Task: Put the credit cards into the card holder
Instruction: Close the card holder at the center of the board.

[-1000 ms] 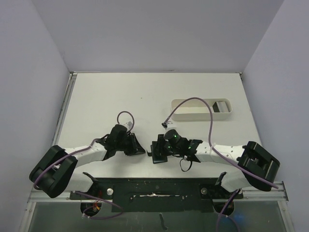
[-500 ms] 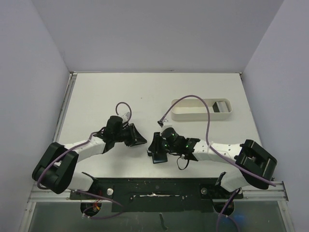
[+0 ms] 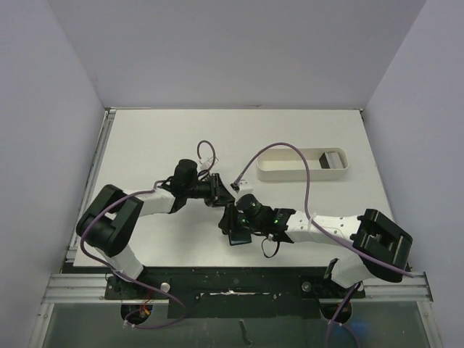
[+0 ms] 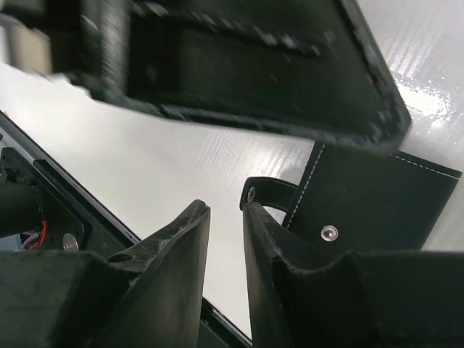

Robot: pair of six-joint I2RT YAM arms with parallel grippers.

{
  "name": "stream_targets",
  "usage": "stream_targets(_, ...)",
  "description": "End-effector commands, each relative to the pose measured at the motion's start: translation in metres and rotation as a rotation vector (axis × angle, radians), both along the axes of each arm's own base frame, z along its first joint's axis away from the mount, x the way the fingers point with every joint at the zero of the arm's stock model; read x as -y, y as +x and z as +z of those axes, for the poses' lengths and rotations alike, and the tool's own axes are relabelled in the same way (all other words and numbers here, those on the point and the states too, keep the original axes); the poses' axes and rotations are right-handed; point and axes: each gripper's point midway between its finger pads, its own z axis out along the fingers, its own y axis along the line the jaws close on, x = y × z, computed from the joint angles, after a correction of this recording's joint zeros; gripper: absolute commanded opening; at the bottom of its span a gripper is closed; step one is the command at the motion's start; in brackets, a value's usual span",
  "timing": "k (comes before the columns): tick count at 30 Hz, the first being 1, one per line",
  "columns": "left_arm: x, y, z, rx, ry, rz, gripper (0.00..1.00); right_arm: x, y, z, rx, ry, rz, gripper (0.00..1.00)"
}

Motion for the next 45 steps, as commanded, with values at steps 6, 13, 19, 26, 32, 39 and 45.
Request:
stream_targets(6,0.008,-0.003,-0.025,-0.035,0.012,-0.05,0.15,-0.011,0.018,0.013,0.063,-0.052,-0.051,0.27)
stream_targets(13,-0.004,-0.003,-0.054,-0.06,0.144,-0.014,0.15,-0.013,0.017,0.01,0.052,-0.078,-0.042,0.28)
stream_targets(19,-0.011,-0.006,-0.064,-0.063,0.192,-0.003,0.15,-0.018,0.015,0.007,0.045,-0.094,-0.023,0.28)
stream_targets(26,-0.014,-0.006,-0.067,-0.06,0.203,0.007,0.15,-0.018,0.014,0.004,0.041,-0.11,-0.022,0.26)
stream_targets(32,-0.014,-0.006,-0.068,-0.059,0.205,0.011,0.15,-0.016,0.015,0.001,0.038,-0.135,-0.026,0.26)
stream_targets(39,-0.015,-0.007,-0.07,-0.062,0.206,0.013,0.15,-0.018,0.014,0.0,0.036,-0.14,-0.018,0.22)
stream_targets(45,-0.015,-0.007,-0.068,-0.058,0.204,0.016,0.15,-0.016,0.013,-0.003,0.031,-0.149,-0.018,0.18)
